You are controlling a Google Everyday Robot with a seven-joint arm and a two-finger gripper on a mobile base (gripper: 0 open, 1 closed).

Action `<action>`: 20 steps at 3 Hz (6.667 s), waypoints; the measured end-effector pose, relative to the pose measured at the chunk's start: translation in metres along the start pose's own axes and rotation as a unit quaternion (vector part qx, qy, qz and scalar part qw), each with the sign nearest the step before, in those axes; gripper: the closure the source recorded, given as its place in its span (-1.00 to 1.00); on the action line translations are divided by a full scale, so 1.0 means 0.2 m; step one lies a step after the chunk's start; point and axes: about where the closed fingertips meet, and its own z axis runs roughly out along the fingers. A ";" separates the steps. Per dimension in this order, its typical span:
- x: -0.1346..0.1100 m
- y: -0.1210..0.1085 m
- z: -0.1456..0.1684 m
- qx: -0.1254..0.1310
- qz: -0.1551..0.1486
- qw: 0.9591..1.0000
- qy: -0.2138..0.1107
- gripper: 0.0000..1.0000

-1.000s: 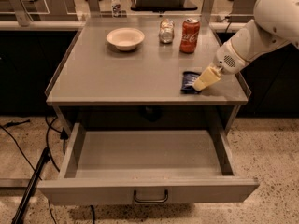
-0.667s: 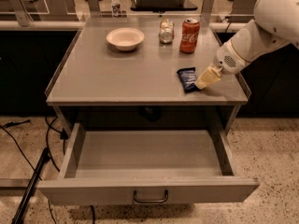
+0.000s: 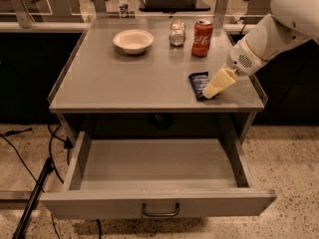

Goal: Place rxbar blueberry into top drawer

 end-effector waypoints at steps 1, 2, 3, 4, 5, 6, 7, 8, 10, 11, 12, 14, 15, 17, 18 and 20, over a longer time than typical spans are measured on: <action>-0.02 0.03 -0.02 0.001 -0.006 1.000 0.002 -0.06; -0.05 0.04 0.00 0.002 -0.009 1.000 0.009 0.00; -0.08 0.03 0.04 0.020 -0.005 0.999 0.025 0.02; -0.09 0.00 0.08 0.053 0.009 0.998 0.046 -0.04; -0.09 -0.05 0.10 0.089 0.030 0.994 0.064 -0.04; -0.08 -0.08 0.11 0.115 0.052 0.989 0.078 -0.04; -0.06 -0.11 0.11 0.131 0.076 0.985 0.087 -0.26; -0.04 -0.12 0.09 0.131 0.101 0.982 0.089 -0.22; -0.09 -0.06 -0.01 0.110 0.121 0.985 0.060 -0.20; -0.11 -0.02 -0.05 0.093 0.126 0.987 0.043 -0.26; -0.12 0.02 -0.04 0.080 0.129 0.988 0.034 -0.24; -0.12 0.04 -0.16 0.072 0.080 0.994 0.008 -0.76; -0.12 0.04 -0.16 0.072 0.077 0.994 0.008 -1.00; -0.12 0.05 -0.15 0.079 0.080 0.994 0.007 -1.00; -0.15 0.06 -0.10 0.109 0.092 0.990 -0.006 -0.97; -0.17 0.00 0.03 0.147 0.112 0.983 -0.019 -0.30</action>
Offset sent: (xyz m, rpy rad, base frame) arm -0.0004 0.0179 0.0080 -0.0478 -0.0045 0.0163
